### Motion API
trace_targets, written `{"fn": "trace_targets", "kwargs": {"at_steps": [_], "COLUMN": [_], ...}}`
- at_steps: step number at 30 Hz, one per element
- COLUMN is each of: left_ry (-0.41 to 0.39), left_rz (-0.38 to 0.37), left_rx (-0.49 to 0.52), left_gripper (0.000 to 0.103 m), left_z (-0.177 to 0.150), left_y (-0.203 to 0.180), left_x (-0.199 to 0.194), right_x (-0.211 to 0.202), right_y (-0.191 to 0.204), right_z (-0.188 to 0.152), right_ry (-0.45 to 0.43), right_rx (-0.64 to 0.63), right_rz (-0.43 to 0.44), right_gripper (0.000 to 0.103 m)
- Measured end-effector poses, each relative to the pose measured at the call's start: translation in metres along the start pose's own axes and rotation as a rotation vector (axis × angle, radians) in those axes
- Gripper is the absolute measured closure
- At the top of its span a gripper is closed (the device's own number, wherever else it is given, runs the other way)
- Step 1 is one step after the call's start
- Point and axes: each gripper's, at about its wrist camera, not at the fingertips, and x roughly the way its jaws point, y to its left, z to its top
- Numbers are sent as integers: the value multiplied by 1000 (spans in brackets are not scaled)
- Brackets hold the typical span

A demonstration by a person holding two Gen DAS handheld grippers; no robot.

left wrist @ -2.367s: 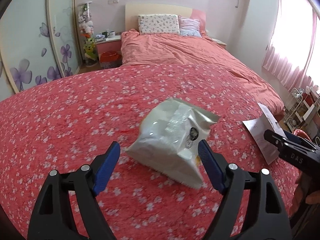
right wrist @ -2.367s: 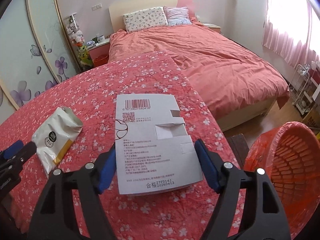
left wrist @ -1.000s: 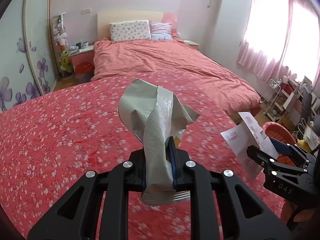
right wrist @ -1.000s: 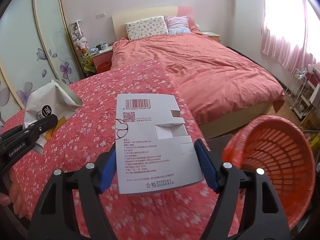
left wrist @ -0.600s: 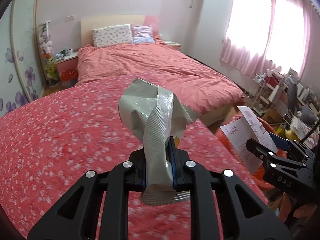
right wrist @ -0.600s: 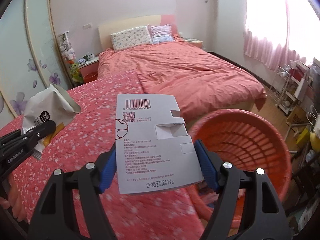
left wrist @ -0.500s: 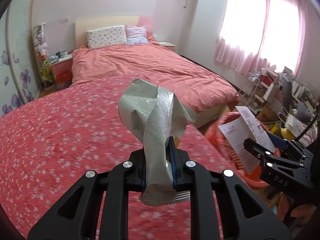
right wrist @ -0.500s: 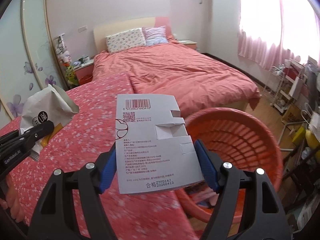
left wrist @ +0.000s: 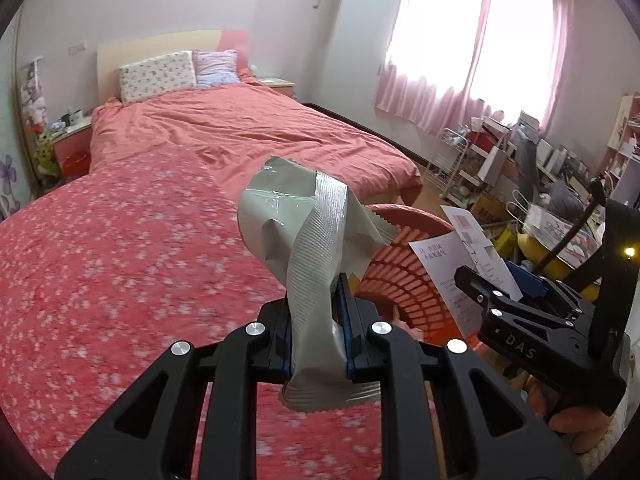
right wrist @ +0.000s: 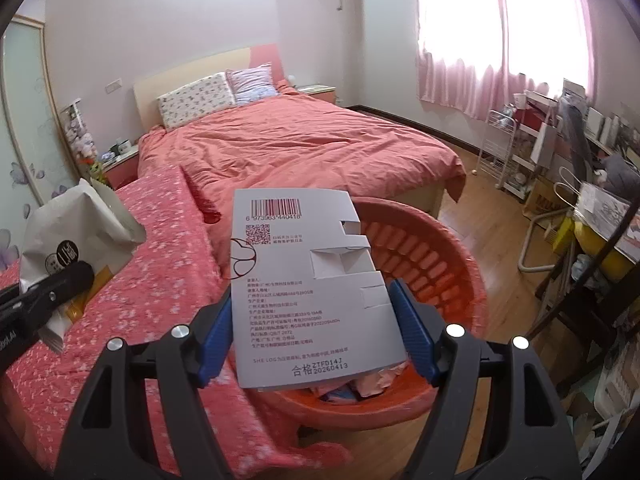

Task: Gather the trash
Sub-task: 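Carry the white box and silver bag over the orange basket and release both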

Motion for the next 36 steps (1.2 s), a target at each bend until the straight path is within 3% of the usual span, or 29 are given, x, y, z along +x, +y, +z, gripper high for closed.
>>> {"fn": "trace_targets", "kwargs": {"at_steps": [14, 15, 16, 22, 23, 27, 36], "left_ry": [39, 42, 47, 84, 99, 128, 109], "left_rz": [-76, -80, -84, -92, -100, -94, -41], "left_rx": [1, 3, 7, 11, 8, 15, 34], "left_gripper": [85, 85, 85, 84, 81, 50, 29], "left_z": [-3, -3, -4, -4, -6, -11, -14], "left_y": [-42, -44, -48, -59, -60, -64, -60], "left_x": [27, 29, 32, 52, 56, 65, 54], "right_x": [14, 15, 17, 38, 38, 31, 11], "right_y": [-43, -45, -49, -64, -69, -75, -81], "right_z": [-4, -4, -4, -8, -10, -15, -18], "right_ry": [0, 0, 3, 58, 56, 31, 1], "right_rx": [65, 69, 74, 138, 160, 145, 158], "right_rz": [-8, -9, -6, 33, 44, -9, -18], "right_gripper": [32, 37, 50, 59, 55, 45, 40]}}
